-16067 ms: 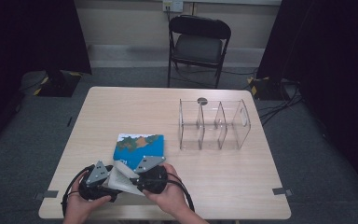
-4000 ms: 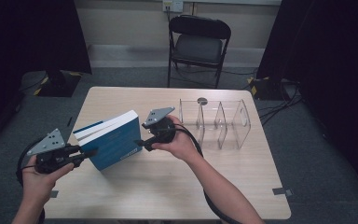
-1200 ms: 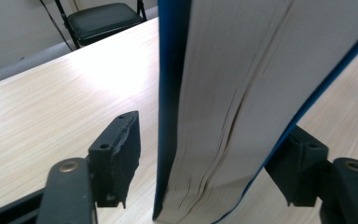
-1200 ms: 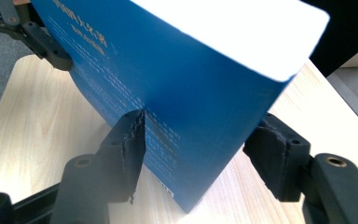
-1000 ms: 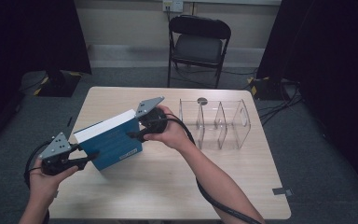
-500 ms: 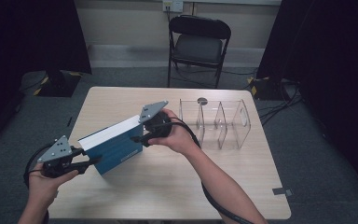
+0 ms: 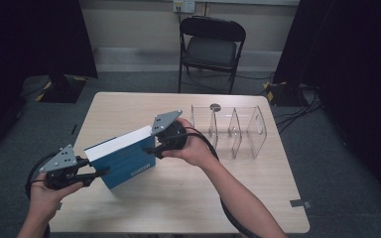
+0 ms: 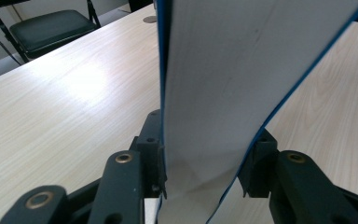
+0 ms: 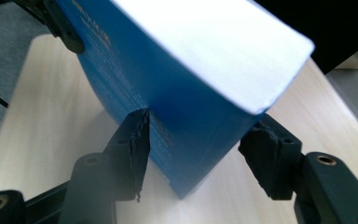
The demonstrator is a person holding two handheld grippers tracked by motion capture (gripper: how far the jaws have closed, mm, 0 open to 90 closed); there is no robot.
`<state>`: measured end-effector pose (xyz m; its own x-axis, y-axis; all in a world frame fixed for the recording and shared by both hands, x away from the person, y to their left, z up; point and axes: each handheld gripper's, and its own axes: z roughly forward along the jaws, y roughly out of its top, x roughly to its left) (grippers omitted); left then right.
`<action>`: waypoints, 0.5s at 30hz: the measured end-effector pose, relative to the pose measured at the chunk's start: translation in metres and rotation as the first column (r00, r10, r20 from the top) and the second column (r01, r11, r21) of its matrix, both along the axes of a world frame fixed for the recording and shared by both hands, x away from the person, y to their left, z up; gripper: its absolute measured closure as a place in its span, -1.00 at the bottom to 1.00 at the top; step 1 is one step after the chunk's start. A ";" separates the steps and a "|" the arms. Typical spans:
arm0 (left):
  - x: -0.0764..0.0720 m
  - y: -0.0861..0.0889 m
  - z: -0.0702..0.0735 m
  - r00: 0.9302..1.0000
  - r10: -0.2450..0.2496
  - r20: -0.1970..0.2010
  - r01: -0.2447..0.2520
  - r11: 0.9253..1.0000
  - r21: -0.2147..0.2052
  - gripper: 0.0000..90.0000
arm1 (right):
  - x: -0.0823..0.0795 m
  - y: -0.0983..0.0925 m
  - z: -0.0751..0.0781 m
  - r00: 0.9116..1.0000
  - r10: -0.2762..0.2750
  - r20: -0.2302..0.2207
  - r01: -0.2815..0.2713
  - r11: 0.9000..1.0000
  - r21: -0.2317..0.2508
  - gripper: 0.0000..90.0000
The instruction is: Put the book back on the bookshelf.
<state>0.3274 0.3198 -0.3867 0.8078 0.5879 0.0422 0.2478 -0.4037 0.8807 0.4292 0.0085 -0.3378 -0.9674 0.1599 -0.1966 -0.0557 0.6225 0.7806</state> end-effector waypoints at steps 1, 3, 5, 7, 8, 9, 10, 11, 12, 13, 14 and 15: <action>0.001 0.001 0.001 1.000 -0.003 0.001 0.003 1.000 0.014 0.32 | 0.002 0.001 0.001 1.000 0.005 0.001 -0.005 1.000 0.002 -0.06; 0.002 0.002 0.000 1.000 -0.008 0.006 0.008 1.000 0.011 0.32 | 0.005 0.002 0.003 1.000 0.012 0.001 -0.012 1.000 0.014 -0.09; 0.003 0.002 0.001 1.000 -0.008 -0.001 0.008 1.000 0.008 0.32 | 0.007 0.004 0.006 1.000 0.024 0.003 -0.024 1.000 0.003 -0.09; 0.004 0.002 0.001 1.000 -0.010 -0.002 0.010 1.000 0.010 0.32 | 0.009 0.007 0.010 0.999 0.040 0.012 -0.040 0.999 -0.033 -0.10; 0.004 0.002 0.001 1.000 -0.008 -0.003 0.008 1.000 0.008 0.32 | 0.009 0.008 0.011 0.999 0.041 0.008 -0.041 0.998 -0.042 -0.09; 0.004 0.002 0.001 1.000 -0.009 -0.002 0.009 1.000 0.013 0.32 | 0.009 0.008 0.011 0.999 0.041 0.008 -0.041 0.998 -0.042 -0.09; 0.005 0.003 0.002 1.000 -0.006 -0.003 0.006 1.000 0.019 0.31 | 0.010 0.009 0.012 0.999 0.044 0.007 -0.044 0.998 -0.052 -0.09; 0.005 0.003 0.002 1.000 -0.002 0.000 0.002 1.000 0.021 0.30 | 0.010 0.009 0.013 0.999 0.041 -0.003 -0.041 0.998 -0.057 -0.08; 0.005 0.002 0.001 1.000 0.002 0.005 -0.002 1.000 0.016 0.29 | 0.011 0.009 0.013 0.999 0.049 0.002 -0.048 0.997 -0.062 -0.07; 0.005 0.002 0.001 1.000 0.010 0.005 -0.010 1.000 0.021 0.24 | 0.012 0.010 0.014 0.999 0.033 -0.009 -0.033 0.998 -0.062 -0.06; 0.006 0.003 0.002 1.000 0.018 0.012 -0.018 0.999 0.035 0.24 | 0.012 0.010 0.014 0.999 0.033 -0.009 -0.033 0.998 -0.062 -0.06; 0.006 0.002 0.002 1.000 0.023 0.012 -0.023 0.999 0.037 0.20 | 0.012 0.011 0.014 1.000 0.031 -0.008 -0.031 0.997 -0.067 -0.04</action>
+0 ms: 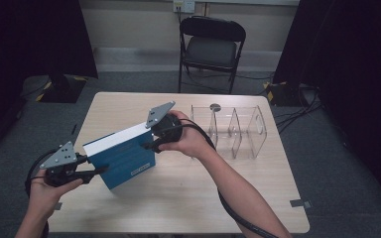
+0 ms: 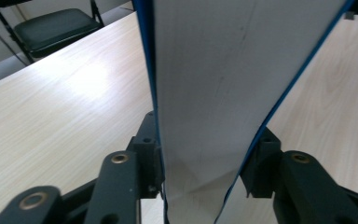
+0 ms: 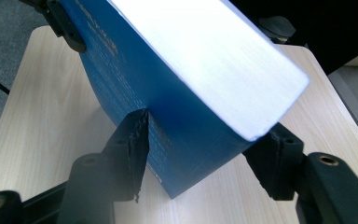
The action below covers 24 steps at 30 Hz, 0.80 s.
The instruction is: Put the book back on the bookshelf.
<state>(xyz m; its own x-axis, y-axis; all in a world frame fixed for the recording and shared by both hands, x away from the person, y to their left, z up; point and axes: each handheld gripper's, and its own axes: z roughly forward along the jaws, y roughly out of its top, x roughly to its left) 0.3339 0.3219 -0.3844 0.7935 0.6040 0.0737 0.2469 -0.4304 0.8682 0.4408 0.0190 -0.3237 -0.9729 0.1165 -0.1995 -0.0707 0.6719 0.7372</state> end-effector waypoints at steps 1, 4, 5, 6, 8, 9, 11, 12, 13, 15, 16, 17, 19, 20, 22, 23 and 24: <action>0.000 -0.001 0.000 1.000 0.006 -0.001 -0.006 1.000 0.007 0.19 | 0.000 0.000 0.000 1.000 -0.001 -0.001 0.001 1.000 0.000 -0.04; 0.000 -0.001 0.001 1.000 0.002 0.004 -0.002 1.000 0.024 0.19 | 0.000 0.000 0.001 1.000 -0.004 -0.001 0.004 1.000 -0.008 -0.01; 0.000 -0.001 0.002 1.000 0.005 0.003 -0.005 0.999 0.033 0.22 | 0.000 0.000 0.002 1.000 -0.002 0.001 0.002 1.000 -0.019 -0.01; 0.000 -0.001 0.001 1.000 0.001 -0.002 -0.001 1.000 0.008 0.24 | 0.000 0.000 0.002 1.000 0.001 -0.002 -0.001 1.000 -0.021 -0.01; 0.000 0.000 0.001 1.000 -0.007 -0.010 0.007 1.000 0.003 0.27 | 0.002 0.000 0.003 1.000 0.002 -0.003 -0.002 1.000 -0.026 -0.03; 0.000 0.000 0.000 1.000 -0.010 -0.009 0.010 1.000 0.004 0.27 | 0.002 0.001 0.003 1.000 -0.001 -0.006 0.000 1.000 -0.028 -0.05; 0.000 0.001 0.000 1.000 -0.014 -0.014 0.014 1.000 -0.008 0.28 | 0.002 0.003 0.003 1.000 0.003 -0.005 -0.004 1.000 -0.026 -0.12; 0.001 0.002 0.000 1.000 -0.016 -0.012 0.016 1.000 -0.006 0.29 | 0.003 0.003 0.003 1.000 0.004 0.001 -0.004 1.000 -0.017 -0.15; 0.001 0.002 0.000 1.000 -0.019 -0.010 0.019 1.000 -0.009 0.29 | 0.003 0.004 0.003 1.000 0.006 -0.004 -0.006 1.000 -0.002 -0.17; 0.001 0.002 -0.001 1.000 -0.017 -0.011 0.017 1.000 -0.012 0.30 | 0.006 0.007 0.004 1.000 0.021 0.002 -0.021 1.000 0.004 -0.24; 0.000 0.002 0.000 1.000 -0.017 -0.011 0.017 1.000 -0.010 0.30 | 0.006 0.009 0.004 1.000 0.029 -0.006 -0.029 1.000 0.001 -0.22; 0.000 0.002 -0.001 1.000 -0.016 -0.011 0.016 1.000 -0.011 0.30 | 0.006 0.011 0.003 0.999 0.036 -0.011 -0.036 0.999 -0.005 -0.22; 0.001 0.003 -0.001 1.000 -0.016 -0.004 0.016 1.000 -0.018 0.29 | 0.007 0.015 0.000 0.999 0.035 -0.007 -0.036 0.999 -0.032 -0.22; 0.001 0.003 -0.001 1.000 -0.009 -0.007 0.009 1.000 -0.017 0.29 | 0.007 0.016 -0.001 0.999 0.032 -0.006 -0.032 0.998 -0.045 -0.20; 0.002 0.003 -0.002 1.000 0.002 -0.007 -0.002 1.000 -0.025 0.26 | 0.008 0.015 -0.002 0.999 0.033 -0.016 -0.034 0.999 -0.038 -0.15; 0.003 0.004 -0.002 1.000 0.013 -0.009 -0.013 1.000 -0.024 0.24 | 0.010 0.014 -0.002 0.999 0.039 -0.024 -0.040 0.999 -0.036 -0.13; 0.003 0.004 -0.002 1.000 0.028 -0.004 -0.028 0.999 -0.016 0.19 | 0.010 0.013 -0.001 0.999 0.036 -0.034 -0.037 0.999 -0.037 -0.10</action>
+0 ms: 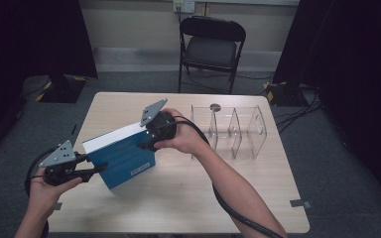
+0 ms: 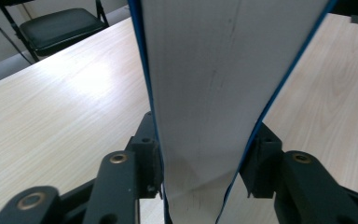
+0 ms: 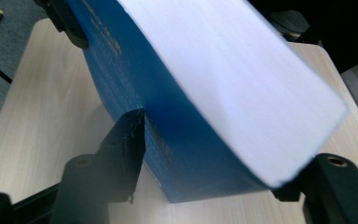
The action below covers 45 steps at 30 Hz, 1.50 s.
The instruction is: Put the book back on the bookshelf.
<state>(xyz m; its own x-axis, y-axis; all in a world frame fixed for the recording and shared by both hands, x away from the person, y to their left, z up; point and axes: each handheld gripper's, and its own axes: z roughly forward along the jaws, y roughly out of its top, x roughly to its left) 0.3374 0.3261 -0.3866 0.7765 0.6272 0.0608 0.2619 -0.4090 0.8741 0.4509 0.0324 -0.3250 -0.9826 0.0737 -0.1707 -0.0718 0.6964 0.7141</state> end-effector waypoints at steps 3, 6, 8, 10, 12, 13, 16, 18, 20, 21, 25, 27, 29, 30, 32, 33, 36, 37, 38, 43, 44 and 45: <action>0.003 0.002 -0.003 0.998 0.068 -0.004 -0.068 0.998 0.018 -0.06 | 0.000 -0.003 0.001 0.999 0.001 -0.034 0.000 1.000 0.028 0.11; 0.006 0.005 -0.006 0.990 0.138 -0.004 -0.138 0.990 0.005 -0.30 | -0.004 -0.005 0.002 0.997 0.001 -0.078 0.003 0.999 0.050 0.34; 0.006 0.005 -0.007 0.987 0.163 0.001 -0.163 0.986 0.017 -0.40 | -0.009 -0.002 0.002 0.998 0.013 -0.062 -0.009 0.998 0.055 0.37; 0.006 0.005 -0.007 0.985 0.170 0.008 -0.170 0.985 0.028 -0.38 | -0.011 -0.002 0.002 0.998 0.014 -0.064 -0.011 0.999 0.052 0.37; 0.004 0.006 -0.007 0.985 0.171 0.010 -0.171 0.984 0.047 -0.39 | -0.012 -0.005 0.003 0.996 -0.006 -0.085 0.010 0.999 0.052 0.38; 0.004 0.006 -0.009 0.984 0.179 0.012 -0.179 0.983 0.050 -0.40 | -0.011 -0.006 0.002 0.995 -0.015 -0.102 0.021 0.998 0.055 0.38; 0.000 0.011 -0.013 0.980 0.201 -0.003 -0.201 0.979 0.019 -0.53 | -0.013 -0.011 0.002 0.993 -0.035 -0.112 0.042 0.998 0.056 0.38; -0.003 0.014 -0.017 0.979 0.205 -0.016 -0.205 0.979 -0.001 -0.56 | -0.015 -0.014 0.003 0.992 -0.047 -0.118 0.053 0.997 0.047 0.38; -0.006 0.015 -0.022 0.977 0.213 -0.026 -0.213 0.977 0.008 -0.59 | -0.016 -0.015 0.003 0.991 -0.062 -0.122 0.067 0.997 0.044 0.38; -0.007 0.014 -0.026 0.976 0.217 -0.033 -0.218 0.976 -0.004 -0.62 | -0.016 -0.016 0.003 0.991 -0.065 -0.120 0.070 0.997 0.043 0.38; -0.010 0.011 -0.040 0.977 0.203 -0.058 -0.203 0.979 0.003 -0.61 | -0.018 -0.020 0.005 0.990 -0.068 -0.121 0.073 0.997 0.032 0.38; -0.010 0.007 -0.049 0.979 0.192 -0.073 -0.191 0.981 0.015 -0.61 | -0.020 -0.022 0.006 0.988 -0.082 -0.131 0.085 0.996 0.015 0.38; -0.010 0.002 -0.057 0.980 0.181 -0.086 -0.180 0.983 0.027 -0.60 | -0.021 -0.024 0.007 0.986 -0.092 -0.137 0.094 0.996 0.007 0.38; -0.010 0.000 -0.061 0.979 0.176 -0.099 -0.174 0.984 0.031 -0.60 | -0.022 -0.025 0.007 0.987 -0.090 -0.135 0.092 0.996 0.007 0.38; -0.010 -0.004 -0.067 0.977 0.171 -0.125 -0.166 0.985 0.046 -0.60 | -0.022 -0.028 0.008 0.986 -0.094 -0.135 0.095 0.996 -0.003 0.38; -0.010 -0.005 -0.069 0.977 0.165 -0.133 -0.160 0.986 0.047 -0.60 | -0.022 -0.029 0.008 0.986 -0.094 -0.138 0.094 0.996 -0.007 0.38; -0.009 -0.008 -0.076 0.977 0.153 -0.151 -0.142 0.987 0.076 -0.59 | -0.024 -0.032 0.009 0.983 -0.106 -0.147 0.105 0.994 -0.013 0.38; -0.009 -0.010 -0.080 0.975 0.153 -0.160 -0.142 0.987 0.081 -0.59 | -0.024 -0.032 0.009 0.983 -0.107 -0.147 0.106 0.994 -0.013 0.38; -0.009 -0.011 -0.083 0.973 0.153 -0.170 -0.141 0.986 0.085 -0.59 | -0.025 -0.032 0.009 0.983 -0.113 -0.148 0.112 0.994 -0.013 0.38; -0.007 -0.017 -0.093 0.971 0.139 -0.196 -0.116 0.985 0.124 -0.58 | -0.025 -0.030 0.011 0.982 -0.122 -0.142 0.118 0.992 -0.035 0.38; -0.007 -0.018 -0.094 0.971 0.136 -0.196 -0.108 0.983 0.146 -0.57 | -0.026 -0.029 0.011 0.982 -0.127 -0.142 0.122 0.992 -0.044 0.38; -0.007 -0.020 -0.096 0.972 0.129 -0.197 -0.097 0.982 0.161 -0.57 | -0.026 -0.028 0.012 0.982 -0.123 -0.143 0.117 0.992 -0.049 0.38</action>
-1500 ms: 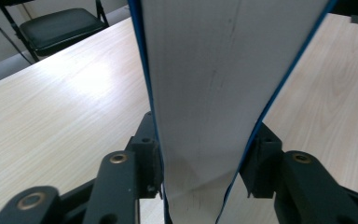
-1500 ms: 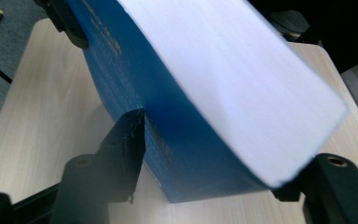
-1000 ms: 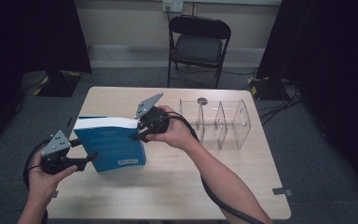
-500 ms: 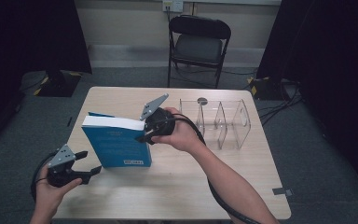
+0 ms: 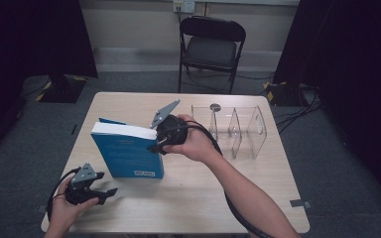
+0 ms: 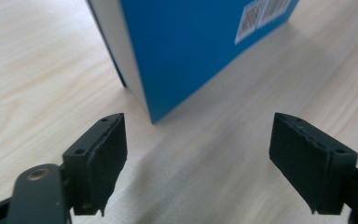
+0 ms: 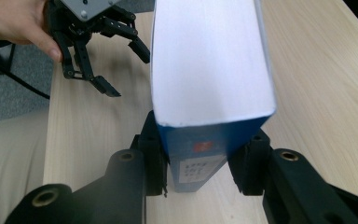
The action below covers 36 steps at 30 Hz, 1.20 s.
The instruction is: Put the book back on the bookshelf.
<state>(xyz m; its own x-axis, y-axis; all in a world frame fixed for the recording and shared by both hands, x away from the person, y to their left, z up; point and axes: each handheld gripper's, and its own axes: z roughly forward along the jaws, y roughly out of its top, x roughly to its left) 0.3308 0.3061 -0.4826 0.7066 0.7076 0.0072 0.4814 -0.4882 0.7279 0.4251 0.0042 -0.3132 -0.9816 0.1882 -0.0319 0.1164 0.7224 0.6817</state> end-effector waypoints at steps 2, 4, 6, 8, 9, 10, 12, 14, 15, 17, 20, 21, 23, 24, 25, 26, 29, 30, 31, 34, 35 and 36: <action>0.001 -0.003 -0.004 1.000 -0.001 -0.017 0.001 1.000 0.001 -0.56 | -0.001 0.001 0.001 1.000 -0.007 -0.009 0.007 1.000 -0.012 0.37; 0.002 -0.005 -0.006 0.999 -0.012 -0.030 0.012 1.000 0.010 -0.56 | -0.001 0.002 0.001 1.000 -0.002 -0.012 0.002 1.000 -0.013 0.37; 0.002 -0.008 -0.008 0.999 -0.023 -0.036 0.024 0.999 0.029 -0.55 | -0.001 0.002 0.002 1.000 0.004 -0.010 -0.004 1.000 -0.024 0.37; 0.003 -0.009 -0.008 0.999 -0.032 -0.037 0.033 0.999 0.040 -0.55 | -0.001 0.005 0.004 1.000 0.007 -0.007 -0.007 0.999 -0.048 0.36; 0.003 -0.009 -0.008 0.999 -0.031 -0.045 0.032 0.999 0.028 -0.55 | -0.001 0.006 0.005 1.000 0.000 -0.009 0.000 0.998 -0.056 0.35; 0.003 -0.009 -0.007 0.998 -0.037 -0.044 0.038 0.999 0.027 -0.55 | -0.001 0.007 0.006 1.000 -0.007 -0.015 0.006 0.998 -0.064 0.35; 0.004 -0.007 -0.006 0.998 -0.040 -0.041 0.041 0.999 0.036 -0.54 | -0.001 0.009 0.008 1.000 -0.014 -0.011 0.013 0.997 -0.080 0.34; 0.004 -0.006 -0.006 0.998 -0.040 -0.045 0.042 0.998 0.040 -0.54 | 0.000 0.011 0.009 0.999 -0.031 -0.019 0.029 0.995 -0.093 0.33; 0.003 -0.005 -0.007 0.998 -0.038 -0.055 0.041 0.998 0.049 -0.54 | 0.001 0.014 0.012 0.999 -0.035 -0.036 0.030 0.992 -0.119 0.33; 0.003 -0.005 -0.007 0.997 -0.042 -0.063 0.046 0.997 0.058 -0.54 | 0.001 0.015 0.013 0.999 -0.034 -0.034 0.029 0.990 -0.136 0.32; 0.003 -0.005 -0.008 0.996 -0.056 -0.069 0.060 0.996 0.062 -0.55 | 0.001 0.020 0.018 0.998 -0.041 -0.037 0.034 0.987 -0.159 0.30; 0.003 -0.005 -0.009 0.996 -0.054 -0.075 0.058 0.997 0.054 -0.56 | 0.000 0.023 0.019 0.999 -0.042 -0.034 0.036 0.986 -0.164 0.30; 0.004 -0.006 -0.009 0.996 -0.057 -0.074 0.061 0.997 0.051 -0.60 | 0.000 0.029 0.024 0.998 -0.051 -0.039 0.044 0.983 -0.181 0.28; 0.003 -0.006 -0.009 0.996 -0.055 -0.076 0.059 0.997 0.044 -0.60 | 0.000 0.029 0.024 0.998 -0.051 -0.039 0.044 0.983 -0.181 0.28; 0.004 -0.006 -0.010 0.996 -0.060 -0.073 0.063 0.997 0.047 -0.63 | 0.000 0.033 0.026 0.998 -0.056 -0.034 0.048 0.979 -0.200 0.28; 0.004 -0.007 -0.010 0.996 -0.063 -0.071 0.066 0.997 0.042 -0.63 | 0.000 0.033 0.026 0.998 -0.056 -0.034 0.048 0.979 -0.200 0.28; 0.004 -0.006 -0.012 0.996 -0.068 -0.062 0.070 0.997 0.034 -0.66 | 0.003 0.037 0.028 0.997 -0.062 -0.036 0.054 0.976 -0.213 0.27; 0.004 -0.006 -0.012 0.996 -0.068 -0.062 0.070 0.997 0.034 -0.67 | 0.003 0.037 0.028 0.997 -0.062 -0.036 0.054 0.976 -0.213 0.27; 0.003 -0.006 -0.012 0.996 -0.070 -0.059 0.071 0.997 0.029 -0.67 | 0.003 0.037 0.029 0.998 -0.059 -0.036 0.050 0.976 -0.212 0.27; 0.003 -0.005 -0.013 0.996 -0.071 -0.050 0.072 0.997 0.026 -0.67 | 0.004 0.039 0.030 0.997 -0.061 -0.051 0.048 0.974 -0.219 0.27; 0.003 -0.005 -0.013 0.996 -0.071 -0.051 0.072 0.997 0.023 -0.67 | 0.004 0.040 0.030 0.996 -0.064 -0.055 0.050 0.974 -0.223 0.27; 0.003 -0.005 -0.013 0.996 -0.072 -0.050 0.073 0.997 0.023 -0.67 | 0.005 0.040 0.031 0.996 -0.071 -0.062 0.055 0.972 -0.228 0.27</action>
